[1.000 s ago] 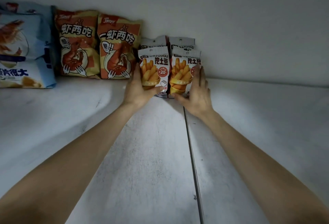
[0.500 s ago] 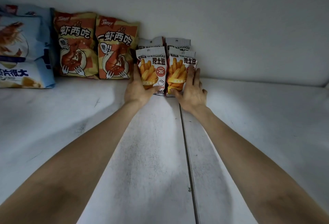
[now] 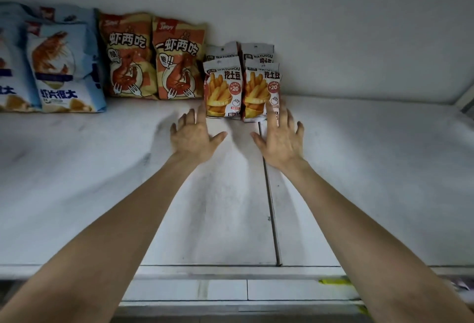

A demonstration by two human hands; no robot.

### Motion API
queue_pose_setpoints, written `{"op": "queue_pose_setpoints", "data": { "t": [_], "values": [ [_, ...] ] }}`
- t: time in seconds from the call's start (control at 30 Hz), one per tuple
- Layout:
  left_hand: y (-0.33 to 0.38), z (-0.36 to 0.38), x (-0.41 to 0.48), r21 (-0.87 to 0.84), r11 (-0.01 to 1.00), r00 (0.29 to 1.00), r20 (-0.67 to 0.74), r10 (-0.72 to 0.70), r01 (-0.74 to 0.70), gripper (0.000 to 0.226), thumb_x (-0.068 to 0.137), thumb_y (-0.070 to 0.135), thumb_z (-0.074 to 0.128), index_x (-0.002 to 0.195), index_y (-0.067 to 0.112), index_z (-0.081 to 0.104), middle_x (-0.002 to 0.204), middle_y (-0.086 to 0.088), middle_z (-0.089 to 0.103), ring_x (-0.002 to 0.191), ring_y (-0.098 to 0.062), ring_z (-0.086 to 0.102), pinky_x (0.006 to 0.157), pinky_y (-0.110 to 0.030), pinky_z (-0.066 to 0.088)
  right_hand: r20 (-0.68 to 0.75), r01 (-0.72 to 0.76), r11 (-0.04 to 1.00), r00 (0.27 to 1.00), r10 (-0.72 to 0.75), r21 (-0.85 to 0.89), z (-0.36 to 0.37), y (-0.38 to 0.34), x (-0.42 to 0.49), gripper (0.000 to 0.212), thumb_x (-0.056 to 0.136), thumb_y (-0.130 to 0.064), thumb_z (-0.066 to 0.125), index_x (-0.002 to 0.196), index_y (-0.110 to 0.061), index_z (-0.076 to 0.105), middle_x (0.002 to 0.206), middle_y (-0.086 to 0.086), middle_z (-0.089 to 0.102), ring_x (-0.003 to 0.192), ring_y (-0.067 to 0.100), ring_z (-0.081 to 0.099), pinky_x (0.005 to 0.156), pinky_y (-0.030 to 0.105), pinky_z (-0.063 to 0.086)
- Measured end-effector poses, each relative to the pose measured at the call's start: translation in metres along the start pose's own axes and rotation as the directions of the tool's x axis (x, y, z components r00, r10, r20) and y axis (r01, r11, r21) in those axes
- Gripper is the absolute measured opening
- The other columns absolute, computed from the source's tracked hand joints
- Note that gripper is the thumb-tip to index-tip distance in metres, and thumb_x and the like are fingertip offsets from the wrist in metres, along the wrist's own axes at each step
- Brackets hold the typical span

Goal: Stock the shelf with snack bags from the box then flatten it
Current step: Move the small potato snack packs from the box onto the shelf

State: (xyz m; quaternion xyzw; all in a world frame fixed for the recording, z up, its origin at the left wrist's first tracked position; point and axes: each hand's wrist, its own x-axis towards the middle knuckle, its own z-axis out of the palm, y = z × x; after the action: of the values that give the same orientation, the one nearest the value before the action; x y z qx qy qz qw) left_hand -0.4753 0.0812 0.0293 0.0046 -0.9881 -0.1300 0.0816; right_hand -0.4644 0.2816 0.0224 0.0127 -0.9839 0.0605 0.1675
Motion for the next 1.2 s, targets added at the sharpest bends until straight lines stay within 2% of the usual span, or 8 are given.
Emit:
{"op": "queue_pose_setpoints", "data": {
  "t": [0.2,0.5,0.67,0.83,0.93,1.1,1.2],
  "values": [
    [-0.007,-0.022,-0.054,0.210,0.974,0.993,0.094,0.068,-0.087,0.085,0.092,0.068,0.032,0.156,0.019,0.004,0.164,-0.008,0.010,0.151,-0.026,0.008,0.119,-0.052,0.011,0.074,0.024,0.996,0.997,-0.018,-0.085,-0.029,-0.003,-0.054,0.077,0.097,-0.057,0.037,0.156,-0.018,0.008,0.164,0.016,0.002,0.150,0.033,0.011,0.115,0.060,0.017],
    [-0.004,-0.040,-0.154,0.323,0.922,0.977,0.097,0.190,-0.212,0.080,0.095,0.065,0.027,0.156,0.022,0.002,0.164,-0.007,0.009,0.151,-0.026,0.006,0.119,-0.055,0.010,0.102,0.035,0.994,0.994,-0.024,-0.107,-0.067,-0.006,-0.149,0.072,0.097,-0.054,0.041,0.155,-0.017,0.022,0.163,0.017,0.012,0.150,0.034,0.015,0.114,0.061,0.012],
    [0.001,-0.044,-0.214,0.256,0.936,0.970,0.034,0.239,-0.240,0.078,0.094,0.063,0.033,0.157,0.022,0.010,0.163,-0.010,0.015,0.151,-0.029,0.010,0.119,-0.056,0.010,0.107,0.032,0.992,0.994,-0.019,-0.120,-0.084,-0.003,-0.205,0.071,0.096,-0.055,0.042,0.154,-0.017,0.027,0.161,0.019,0.017,0.148,0.035,0.019,0.113,0.063,0.014],
    [0.001,-0.048,-0.277,0.245,0.933,0.962,-0.011,0.273,-0.262,0.078,0.090,0.061,0.036,0.155,0.020,0.023,0.159,-0.014,0.026,0.148,-0.034,0.021,0.116,-0.060,0.016,0.151,0.047,0.991,0.988,-0.028,-0.126,-0.104,0.003,-0.267,0.072,0.097,-0.056,0.038,0.156,-0.018,0.019,0.163,0.017,0.009,0.151,0.033,0.011,0.116,0.061,0.007],
    [0.004,-0.049,-0.314,0.226,0.928,0.948,-0.049,0.316,-0.297,0.074,0.090,0.058,0.047,0.150,0.017,0.034,0.154,-0.017,0.036,0.144,-0.037,0.030,0.112,-0.063,0.022,0.119,0.019,0.991,0.993,-0.004,-0.132,-0.116,0.005,-0.309,0.071,0.095,-0.057,0.041,0.153,-0.017,0.028,0.162,0.017,0.018,0.149,0.034,0.019,0.116,0.061,0.011],
    [0.010,-0.049,-0.368,0.220,0.892,0.914,-0.011,0.407,-0.394,0.074,0.090,0.060,0.031,0.150,0.017,0.036,0.154,-0.016,0.037,0.144,-0.036,0.030,0.114,-0.061,0.021,0.092,-0.064,0.986,0.993,0.079,-0.155,-0.126,0.004,-0.386,0.071,0.094,-0.056,0.041,0.151,-0.015,0.032,0.161,0.018,0.021,0.148,0.034,0.022,0.116,0.061,0.015],
    [0.015,-0.046,-0.401,0.202,0.853,0.874,0.036,0.484,-0.481,0.077,0.086,0.061,0.030,0.149,0.017,0.038,0.154,-0.015,0.038,0.144,-0.035,0.032,0.114,-0.061,0.022,0.090,-0.149,0.972,0.982,0.167,-0.182,-0.132,-0.001,-0.439,0.072,0.092,-0.058,0.037,0.151,-0.016,0.034,0.160,0.018,0.022,0.147,0.034,0.024,0.116,0.061,0.016]
  ]
}}
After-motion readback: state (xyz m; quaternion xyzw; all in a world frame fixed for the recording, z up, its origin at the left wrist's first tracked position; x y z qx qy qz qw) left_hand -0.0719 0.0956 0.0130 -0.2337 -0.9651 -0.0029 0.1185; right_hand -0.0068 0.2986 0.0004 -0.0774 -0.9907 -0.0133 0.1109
